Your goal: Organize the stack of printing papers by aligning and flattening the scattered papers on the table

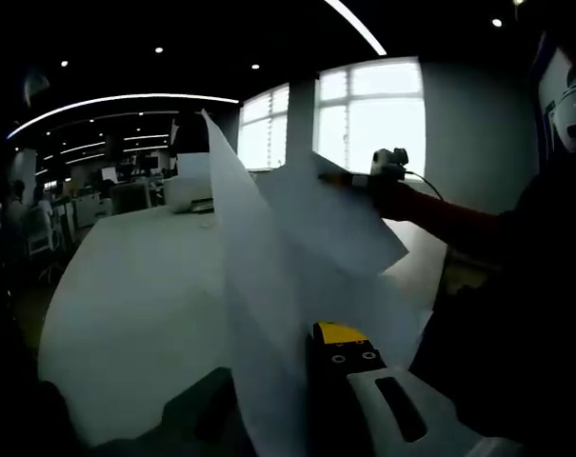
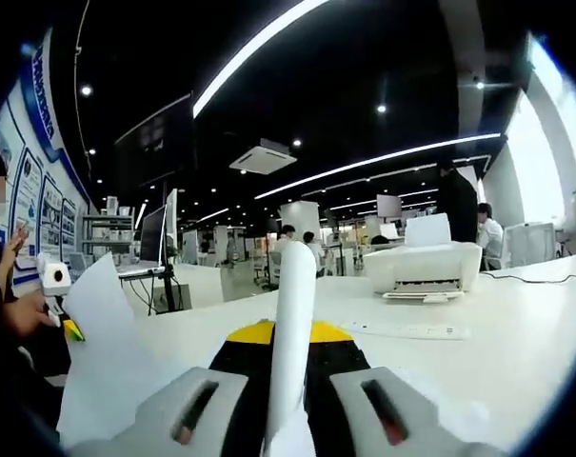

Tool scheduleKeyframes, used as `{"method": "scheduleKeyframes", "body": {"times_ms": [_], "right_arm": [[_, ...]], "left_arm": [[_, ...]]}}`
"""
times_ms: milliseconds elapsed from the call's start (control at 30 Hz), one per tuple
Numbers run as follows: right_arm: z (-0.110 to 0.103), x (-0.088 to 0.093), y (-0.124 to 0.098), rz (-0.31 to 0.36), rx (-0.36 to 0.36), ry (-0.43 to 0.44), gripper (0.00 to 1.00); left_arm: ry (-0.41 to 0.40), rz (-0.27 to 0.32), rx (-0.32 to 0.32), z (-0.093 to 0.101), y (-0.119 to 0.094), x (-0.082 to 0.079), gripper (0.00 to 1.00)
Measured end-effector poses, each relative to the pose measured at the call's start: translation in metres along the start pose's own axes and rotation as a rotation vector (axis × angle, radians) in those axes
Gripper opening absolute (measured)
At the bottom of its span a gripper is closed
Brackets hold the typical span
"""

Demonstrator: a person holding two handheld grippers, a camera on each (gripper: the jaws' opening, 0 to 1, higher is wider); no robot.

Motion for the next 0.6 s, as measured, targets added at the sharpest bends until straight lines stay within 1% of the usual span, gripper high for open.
{"method": "scheduleKeyframes", "body": {"times_ms": [67, 367, 600], "right_arm": [[-0.001, -0.002, -0.002, 0.007, 0.001, 0.0, 0.05], [-0.004, -0.025, -0.017, 0.055, -0.004, -0.031, 0.05], [-0.008, -0.04, -0.031, 0.077, -0.025, -0.056, 0.05]], "left_arm": [[0.001, 0.0, -0.002, 0.0, 0.0, 0.0, 0.09], [0.011, 0.001, 0.0, 0.0, 0.001, -0.005, 0.09], [0.014, -0.001, -0.001, 0.0, 0.001, -0.005, 0.09]]}}
Point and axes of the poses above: the point that each gripper's makers call its tool centre point, and the gripper's own axes: y roughly forward along the fingers, z roughly to its right, x roughly out of its underside, the point moved 8 cm from there along -y, roughly backward along the fingers, and after that the axes turned 9 degrees about y, right-handed, at the moved point
